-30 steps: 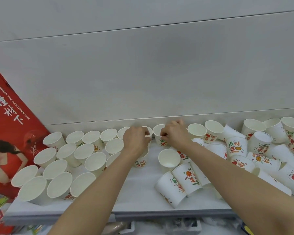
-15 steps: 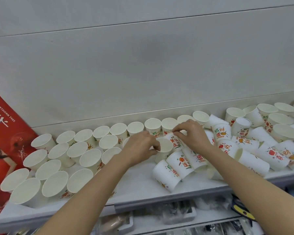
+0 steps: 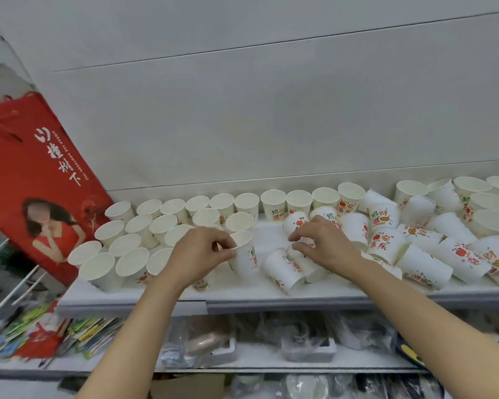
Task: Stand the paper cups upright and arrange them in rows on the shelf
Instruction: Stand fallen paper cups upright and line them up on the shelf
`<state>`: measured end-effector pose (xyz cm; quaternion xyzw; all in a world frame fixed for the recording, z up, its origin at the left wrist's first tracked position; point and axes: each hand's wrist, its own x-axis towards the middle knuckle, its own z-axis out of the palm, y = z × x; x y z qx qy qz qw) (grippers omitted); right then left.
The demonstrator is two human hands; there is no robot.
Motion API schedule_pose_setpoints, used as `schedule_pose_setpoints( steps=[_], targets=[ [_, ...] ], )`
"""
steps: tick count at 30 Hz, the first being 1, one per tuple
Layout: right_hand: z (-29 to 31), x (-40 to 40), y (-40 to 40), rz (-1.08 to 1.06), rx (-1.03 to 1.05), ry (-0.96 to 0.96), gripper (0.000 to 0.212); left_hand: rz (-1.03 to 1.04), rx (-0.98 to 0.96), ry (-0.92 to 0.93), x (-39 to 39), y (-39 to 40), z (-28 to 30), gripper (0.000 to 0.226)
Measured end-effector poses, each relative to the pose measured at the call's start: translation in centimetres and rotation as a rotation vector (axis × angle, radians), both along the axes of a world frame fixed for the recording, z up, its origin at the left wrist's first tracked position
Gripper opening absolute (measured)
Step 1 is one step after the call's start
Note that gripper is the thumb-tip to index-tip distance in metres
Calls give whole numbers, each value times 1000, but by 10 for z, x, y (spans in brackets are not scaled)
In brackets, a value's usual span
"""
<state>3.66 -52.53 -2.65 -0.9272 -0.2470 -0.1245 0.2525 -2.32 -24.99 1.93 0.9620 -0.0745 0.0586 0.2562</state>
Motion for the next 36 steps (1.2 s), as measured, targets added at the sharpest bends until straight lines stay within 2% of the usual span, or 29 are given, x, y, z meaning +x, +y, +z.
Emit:
schedule_pose_setpoints(
  steps=[5,8,11,15,17,20,24,28,31,36],
  targets=[
    [-10,-12,-24,-110,-81,-114,15,175,293,19,-7,-15,-25,8],
    [-14,-19,-33,-128,-123,-68,20,206,308,-54,-6,-29,-32,22],
    [-17,-24,-34,-142,-139,-25,25,143,271,-144,-1,-64,-24,35],
    [-18,-27,-28,-113,-133,-24,32,146,381,69,17,-107,-25,44],
    [-15,-27,-24,-80,-166,-23,35,175,356,170,23,-115,-30,43],
    [-8,-24,-21,-28,-232,39,42,213,200,214,26,-113,-32,42],
    [1,-14,-19,27,-276,186,52,213,38,191,33,-102,-20,17],
    [1,-2,-14,14,-289,274,62,223,60,90,51,-94,-5,8],
    [-1,4,-12,-5,-281,283,65,203,145,38,70,-95,-4,9],
    [-5,8,-8,-77,-161,282,68,138,294,68,102,-96,-17,11]
  ],
)
